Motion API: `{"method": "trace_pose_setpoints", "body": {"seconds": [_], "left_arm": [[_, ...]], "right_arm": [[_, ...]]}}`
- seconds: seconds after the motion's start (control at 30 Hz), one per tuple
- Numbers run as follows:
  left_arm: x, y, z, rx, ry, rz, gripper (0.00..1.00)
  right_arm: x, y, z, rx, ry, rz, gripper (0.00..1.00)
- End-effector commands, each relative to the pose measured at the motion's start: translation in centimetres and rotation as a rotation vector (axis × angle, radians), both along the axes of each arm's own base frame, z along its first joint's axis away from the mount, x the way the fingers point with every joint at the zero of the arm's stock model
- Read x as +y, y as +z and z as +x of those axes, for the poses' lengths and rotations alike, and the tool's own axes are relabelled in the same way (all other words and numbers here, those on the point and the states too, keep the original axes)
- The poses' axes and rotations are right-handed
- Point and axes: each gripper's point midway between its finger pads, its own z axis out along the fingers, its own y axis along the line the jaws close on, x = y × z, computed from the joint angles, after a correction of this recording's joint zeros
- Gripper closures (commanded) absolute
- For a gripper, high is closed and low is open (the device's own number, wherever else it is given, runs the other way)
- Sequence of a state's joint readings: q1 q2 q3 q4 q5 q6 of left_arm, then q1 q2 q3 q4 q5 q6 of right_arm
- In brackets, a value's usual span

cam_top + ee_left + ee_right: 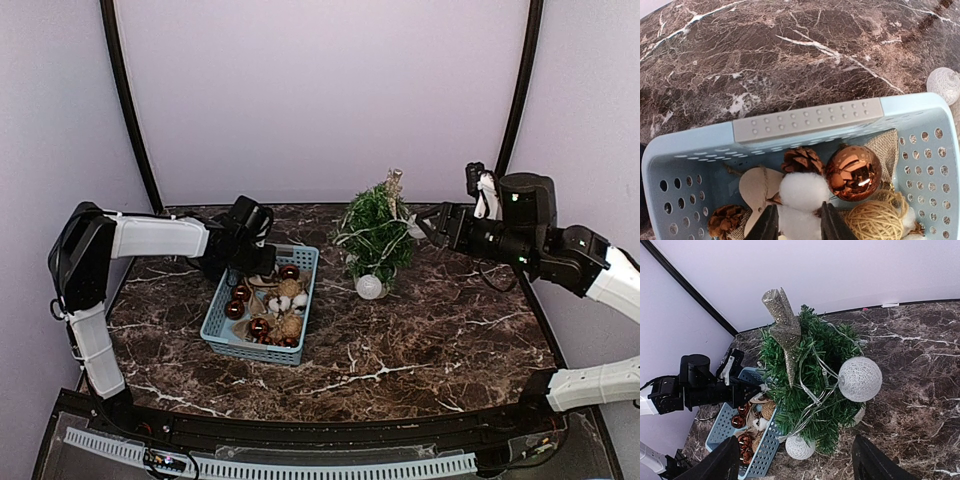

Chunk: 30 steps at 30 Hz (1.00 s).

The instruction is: Decorate the small christmas tree

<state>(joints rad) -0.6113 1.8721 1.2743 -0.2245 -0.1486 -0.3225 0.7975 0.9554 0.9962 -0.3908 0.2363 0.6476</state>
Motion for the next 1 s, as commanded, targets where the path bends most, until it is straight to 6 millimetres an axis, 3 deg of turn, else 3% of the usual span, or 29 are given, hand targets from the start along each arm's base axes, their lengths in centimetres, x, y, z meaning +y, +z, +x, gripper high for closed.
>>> {"method": "trace_pose_setpoints", "body": {"seconds": [0.0, 0.37, 0.8, 0.97], "left_arm": [[0.1, 1.1, -0.5, -0.01, -0.02, 0.055, 0.69], [-0.4, -0.1, -1.2, 0.046, -0.04, 0.053, 0.65], [-0.3, -0.2, -1.6, 0.066, -0.028, 0.046, 0.88], [-0.2, 1.7, -1.8, 0.041, -0.009, 0.013, 0.97]], "right_arm": [[0.0, 0.5, 0.5, -0.021, -0.011, 0.003, 0.22], [0.1, 0.3, 0.4, -0.012, -0.004, 0.01, 0.21], [-0.5, 0.6, 0.1, -0.018, -0.024, 0.025, 0.22], [-0.8, 1.4, -0.1, -0.032, -0.025, 0.038, 0.22]]}}
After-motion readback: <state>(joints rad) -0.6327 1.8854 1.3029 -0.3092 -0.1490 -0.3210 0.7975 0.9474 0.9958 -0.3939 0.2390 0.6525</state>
